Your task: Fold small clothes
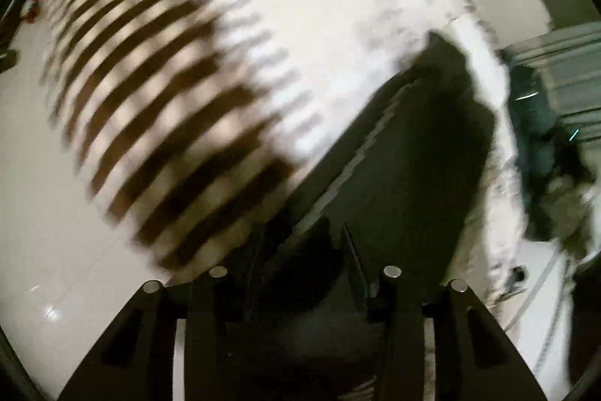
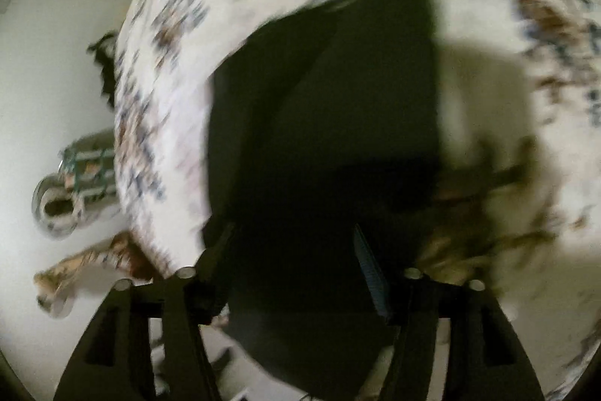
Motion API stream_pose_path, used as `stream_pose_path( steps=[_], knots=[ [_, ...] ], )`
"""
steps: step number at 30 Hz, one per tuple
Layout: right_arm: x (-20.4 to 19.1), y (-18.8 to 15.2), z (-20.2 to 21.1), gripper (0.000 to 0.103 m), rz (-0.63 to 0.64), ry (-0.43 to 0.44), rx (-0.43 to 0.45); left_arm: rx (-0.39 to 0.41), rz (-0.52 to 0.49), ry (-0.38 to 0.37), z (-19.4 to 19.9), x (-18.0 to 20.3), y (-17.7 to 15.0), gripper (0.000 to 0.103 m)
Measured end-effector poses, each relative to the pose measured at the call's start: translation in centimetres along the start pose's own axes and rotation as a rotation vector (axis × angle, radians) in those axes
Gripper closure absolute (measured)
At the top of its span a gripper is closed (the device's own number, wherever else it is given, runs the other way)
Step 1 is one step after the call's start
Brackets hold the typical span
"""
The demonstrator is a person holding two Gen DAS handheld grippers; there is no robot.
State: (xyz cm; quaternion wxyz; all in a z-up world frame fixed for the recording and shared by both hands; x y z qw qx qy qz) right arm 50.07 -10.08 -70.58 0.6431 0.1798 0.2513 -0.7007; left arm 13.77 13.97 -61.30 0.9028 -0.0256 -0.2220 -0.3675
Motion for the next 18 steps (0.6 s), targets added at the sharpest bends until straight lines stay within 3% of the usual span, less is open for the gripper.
stream_pose_path(
  steps=[2,5,9,11,16,17,18],
  knots=[
    [2.9,2.2,0.7,0.030,-0.025,0.012,0.047,0.029,-0.040,-0.067,-0.9,3.2,3.8,0.029],
    [6.3,5.4,0.3,0.025,-0.081,0.067,0.094,0.049,-0.133,-0.143,-4.5,9.5,10.6,0.028],
    [7.9,8.1,-2.0,0.025,-0.138,0.175,0.129,0.007,-0.238,-0.198,-10.6,17.3,17.9,0.028],
    [7.9,9.0,-3.0,0.025,-0.157,0.230,0.136,-0.026,-0.278,-0.175,-14.0,20.5,20.7,0.028],
    [7.9,11.2,-4.9,0.025,-0.177,0.300,0.132,-0.106,-0.383,-0.150,-18.8,25.7,22.5,0.030],
    [8.1,11.6,-5.2,0.025,-0.177,0.302,0.128,-0.074,-0.398,-0.146,-18.9,26.1,22.7,0.060],
    [8.0,11.6,-5.2,0.033,-0.175,0.302,0.135,-0.058,-0.410,-0.151,-18.8,26.2,22.8,0.090]
  ],
)
Point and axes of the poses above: each gripper's, at about its wrist camera, not at the fingertips, and z roughly against the way its jaws point, x to its right, y to its top, the point moved 9 cm from there along -z, roughly the way its jaws point, and after that the axes turned 5 degrees about y, right-handed, at the moved point
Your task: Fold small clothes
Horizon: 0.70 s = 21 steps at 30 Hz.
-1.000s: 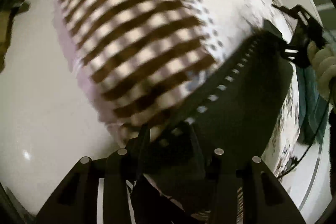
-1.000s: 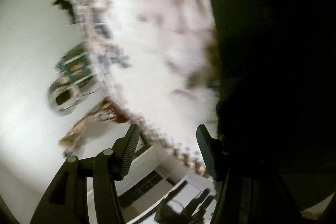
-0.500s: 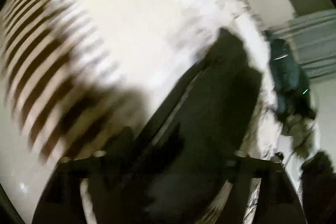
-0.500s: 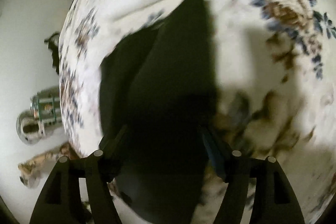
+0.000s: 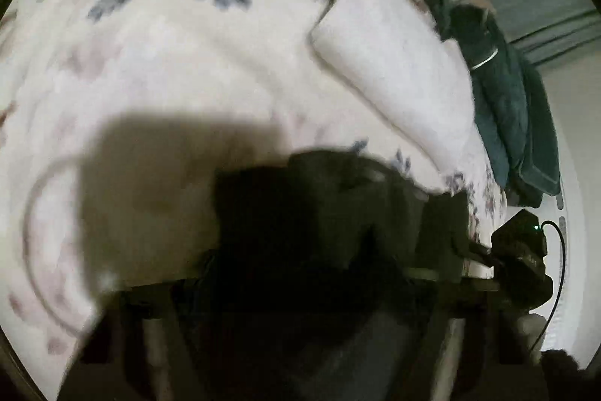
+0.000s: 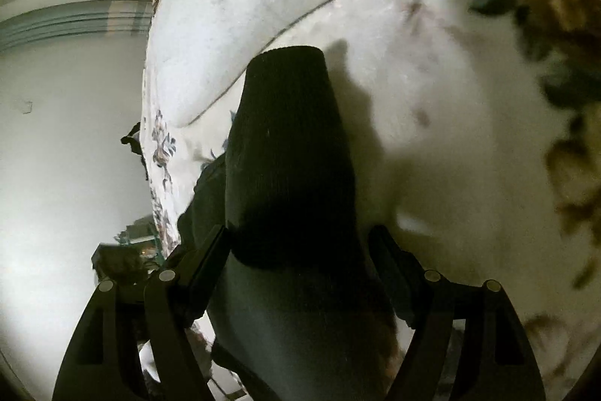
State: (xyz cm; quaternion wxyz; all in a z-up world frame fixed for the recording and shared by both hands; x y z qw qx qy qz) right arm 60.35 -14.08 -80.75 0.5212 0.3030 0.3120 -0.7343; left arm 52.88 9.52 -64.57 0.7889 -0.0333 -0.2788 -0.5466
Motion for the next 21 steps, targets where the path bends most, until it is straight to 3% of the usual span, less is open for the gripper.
stream_pose_path(
  steps=[1,2,5,8,12,13,14,15,17,18,21],
  knots=[
    [-0.3,0.5,0.3,0.044,0.017,0.022,0.024,-0.003,-0.015,0.009,0.0,0.1,0.1,0.090],
    [-0.4,0.8,0.3,0.061,0.036,0.004,0.040,0.000,-0.032,0.011,0.3,0.2,0.2,0.090],
    [-1.1,0.8,-0.1,0.087,0.094,-0.048,0.069,0.019,-0.089,-0.021,1.6,0.5,1.0,0.090],
    [-1.4,1.1,-0.3,0.094,0.082,-0.075,0.112,0.038,-0.077,-0.091,1.5,0.7,2.9,0.092],
    [-1.0,1.0,0.1,0.094,0.085,-0.115,0.147,-0.024,-0.068,-0.120,-1.6,0.5,4.1,0.091],
    [-1.1,0.9,-0.2,0.093,0.073,-0.111,0.137,-0.046,-0.062,-0.129,-1.9,0.3,3.9,0.090],
    [-1.0,0.7,-0.5,0.083,0.041,-0.104,0.125,-0.060,-0.051,-0.140,-1.9,0.1,3.9,0.084],
    [-0.6,0.6,-0.4,0.055,0.011,-0.098,0.111,-0.071,-0.032,-0.158,-1.7,-0.3,3.8,0.073],
    [-0.7,0.2,-0.3,0.032,-0.028,-0.018,0.102,-0.069,0.028,-0.208,-1.1,-1.3,3.7,0.048],
    [-0.7,-0.2,-0.6,0.028,-0.039,0.018,0.083,-0.062,0.053,-0.241,-1.0,-1.6,3.6,0.039],
    [-0.2,-1.2,-2.8,0.027,-0.049,0.049,-0.015,-0.088,0.053,-0.293,-2.5,-0.7,3.2,0.037]
  ],
)
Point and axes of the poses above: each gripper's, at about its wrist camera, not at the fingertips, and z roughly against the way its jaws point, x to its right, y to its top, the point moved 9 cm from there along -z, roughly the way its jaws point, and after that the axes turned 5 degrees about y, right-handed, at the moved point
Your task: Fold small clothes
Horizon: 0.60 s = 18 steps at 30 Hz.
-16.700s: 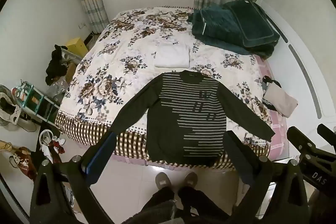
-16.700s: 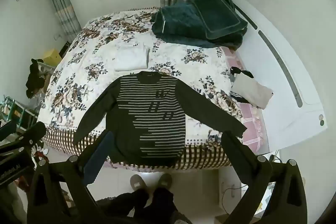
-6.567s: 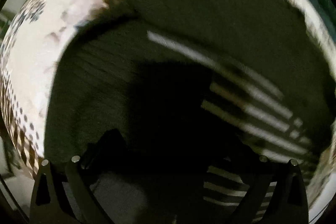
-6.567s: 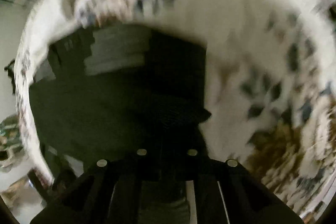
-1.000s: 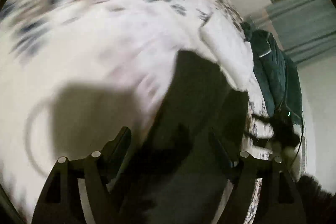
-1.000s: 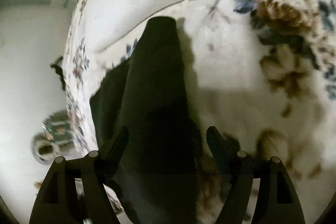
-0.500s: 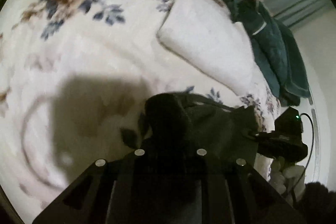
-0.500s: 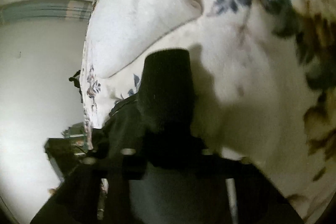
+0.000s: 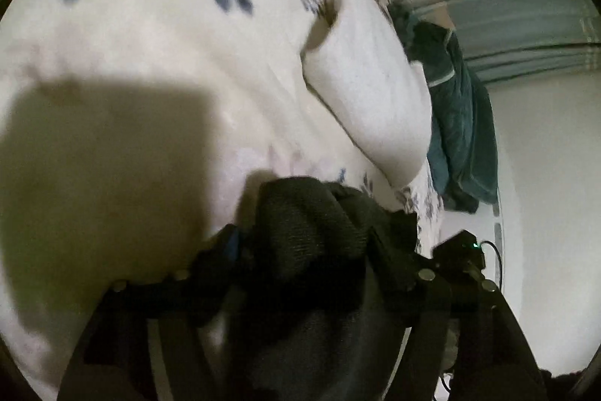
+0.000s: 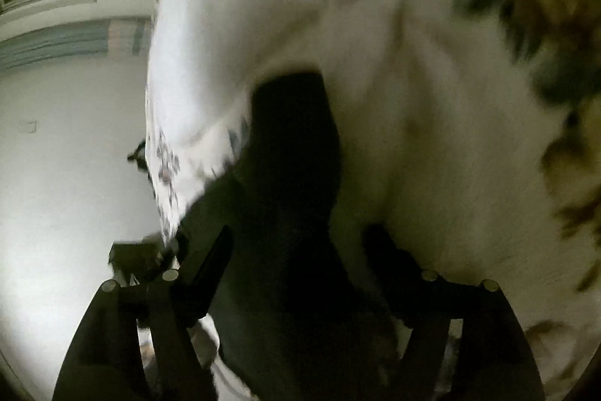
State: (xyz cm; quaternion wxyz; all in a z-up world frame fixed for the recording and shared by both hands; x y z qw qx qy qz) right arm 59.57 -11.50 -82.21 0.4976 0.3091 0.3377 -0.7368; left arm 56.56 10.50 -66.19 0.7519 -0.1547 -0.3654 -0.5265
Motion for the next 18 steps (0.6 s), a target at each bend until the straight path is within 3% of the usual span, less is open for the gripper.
stream_pose_path(
  steps=[2,3,4,5,10,14,16,17,18],
  knots=[
    [-0.2,-0.1,-0.8,0.028,0.045,-0.013,-0.001,-0.011,-0.065,-0.004,-1.3,1.6,0.0,0.039],
    [-0.5,-0.1,-1.0,0.043,0.056,-0.016,0.003,-0.021,-0.111,0.015,-2.0,2.6,0.0,0.066],
    [-0.8,-0.1,-1.4,0.069,0.066,-0.019,-0.002,-0.040,-0.151,0.047,-2.7,3.2,-0.1,0.089],
    [-1.0,0.0,-1.6,0.085,0.067,-0.040,0.004,-0.042,-0.186,0.088,-3.1,3.8,0.1,0.089],
    [-3.9,2.0,0.2,0.093,0.084,-0.046,0.126,-0.026,-0.247,0.133,-2.2,5.5,2.0,0.090],
    [-6.1,5.2,0.8,0.094,0.104,-0.048,0.184,-0.006,-0.272,0.137,-2.6,6.1,6.1,0.089],
    [-5.6,6.6,-0.3,0.093,0.103,-0.132,0.180,-0.053,-0.271,0.185,-4.6,5.0,6.9,0.085],
    [-4.7,6.8,-1.1,0.088,0.078,-0.172,0.144,-0.082,-0.252,0.210,-5.3,4.3,6.8,0.078],
    [-4.1,6.7,-1.7,0.076,0.041,-0.205,0.113,-0.110,-0.219,0.244,-5.6,3.3,6.6,0.075]
  ],
)
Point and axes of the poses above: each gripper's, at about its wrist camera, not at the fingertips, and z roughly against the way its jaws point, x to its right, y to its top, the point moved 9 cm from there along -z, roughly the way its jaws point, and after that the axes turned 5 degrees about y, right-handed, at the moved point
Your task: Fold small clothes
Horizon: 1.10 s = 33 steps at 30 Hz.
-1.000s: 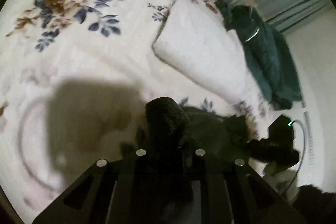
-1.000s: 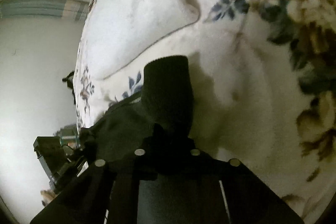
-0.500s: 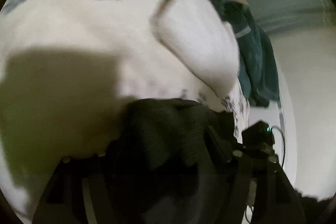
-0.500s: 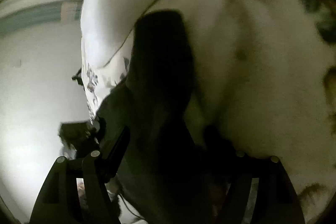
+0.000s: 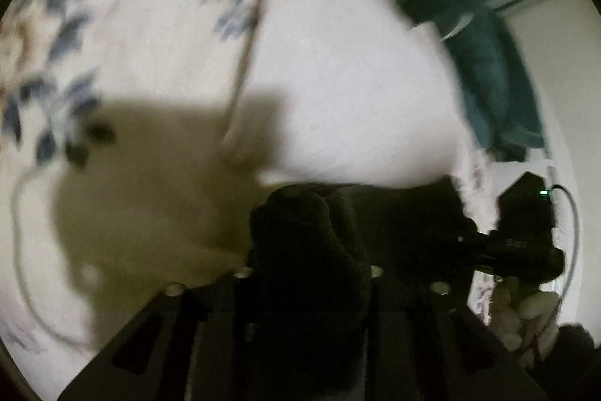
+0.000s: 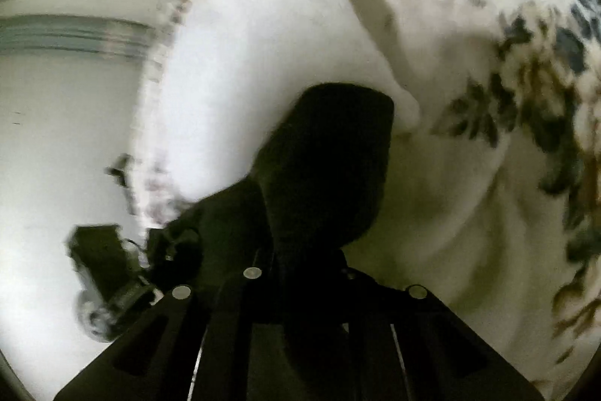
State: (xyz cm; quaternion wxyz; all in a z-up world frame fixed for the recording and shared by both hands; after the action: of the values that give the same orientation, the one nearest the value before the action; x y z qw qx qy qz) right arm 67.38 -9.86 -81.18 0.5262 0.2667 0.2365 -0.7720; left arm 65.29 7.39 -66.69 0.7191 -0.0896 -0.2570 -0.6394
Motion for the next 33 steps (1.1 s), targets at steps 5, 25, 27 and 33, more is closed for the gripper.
stream_pose_path(
  steps=[5,25,27,33],
  knots=[
    [-0.3,-4.2,3.4,0.043,0.009,0.008,-0.017,0.099,0.088,-0.022,6.2,-1.1,-2.6,0.062],
    [11.8,-48.2,8.4,0.064,-0.206,0.009,-0.204,-0.097,0.274,0.186,15.9,-4.5,-46.6,0.040],
    [12.9,-50.6,7.3,0.068,-0.199,-0.010,-0.215,-0.087,0.276,0.183,14.8,-4.0,-47.3,0.040],
    [13.2,-53.7,4.5,0.068,-0.200,-0.052,-0.240,-0.058,0.229,0.209,12.9,-3.8,-46.7,0.073]
  ],
)
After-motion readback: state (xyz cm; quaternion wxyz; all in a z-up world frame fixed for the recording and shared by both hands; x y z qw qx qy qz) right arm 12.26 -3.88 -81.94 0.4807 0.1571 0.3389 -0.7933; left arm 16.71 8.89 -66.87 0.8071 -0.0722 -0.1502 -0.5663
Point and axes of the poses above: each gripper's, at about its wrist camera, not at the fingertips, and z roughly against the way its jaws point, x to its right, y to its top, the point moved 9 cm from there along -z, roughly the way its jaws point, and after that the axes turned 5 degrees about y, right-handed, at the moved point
